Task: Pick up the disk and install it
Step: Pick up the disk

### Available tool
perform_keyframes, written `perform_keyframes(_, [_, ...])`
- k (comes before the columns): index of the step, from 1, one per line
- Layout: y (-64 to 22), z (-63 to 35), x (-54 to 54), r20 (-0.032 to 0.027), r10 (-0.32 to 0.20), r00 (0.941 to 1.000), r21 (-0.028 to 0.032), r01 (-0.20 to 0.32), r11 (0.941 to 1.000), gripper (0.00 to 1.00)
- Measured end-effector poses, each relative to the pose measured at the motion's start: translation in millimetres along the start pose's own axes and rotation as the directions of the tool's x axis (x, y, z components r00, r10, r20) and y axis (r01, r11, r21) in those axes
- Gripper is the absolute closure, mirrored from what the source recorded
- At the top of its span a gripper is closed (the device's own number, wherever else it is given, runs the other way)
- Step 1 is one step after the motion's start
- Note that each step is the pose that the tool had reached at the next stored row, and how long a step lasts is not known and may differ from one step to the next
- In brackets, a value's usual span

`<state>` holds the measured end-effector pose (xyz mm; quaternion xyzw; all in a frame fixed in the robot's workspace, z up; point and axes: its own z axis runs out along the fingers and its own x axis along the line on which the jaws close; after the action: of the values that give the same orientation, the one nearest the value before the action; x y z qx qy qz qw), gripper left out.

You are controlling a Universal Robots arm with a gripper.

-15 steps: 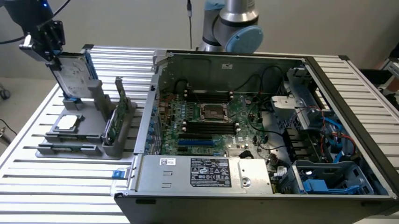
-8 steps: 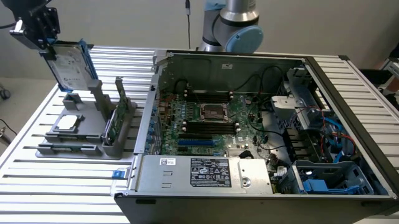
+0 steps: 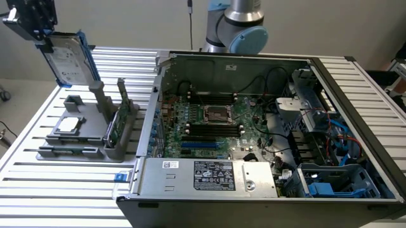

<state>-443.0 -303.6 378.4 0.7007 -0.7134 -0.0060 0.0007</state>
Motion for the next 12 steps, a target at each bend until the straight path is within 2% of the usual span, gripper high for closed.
perform_keyframes(5, [-9.0,-15.2,0.5,0.0045,0.0,1.0,0.0,0.0,1.0,0.67])
perform_keyframes(12, [-35.8,-40.7,5.2,0.0071,0.0,1.0,-0.0001,0.0,1.0,0.67])
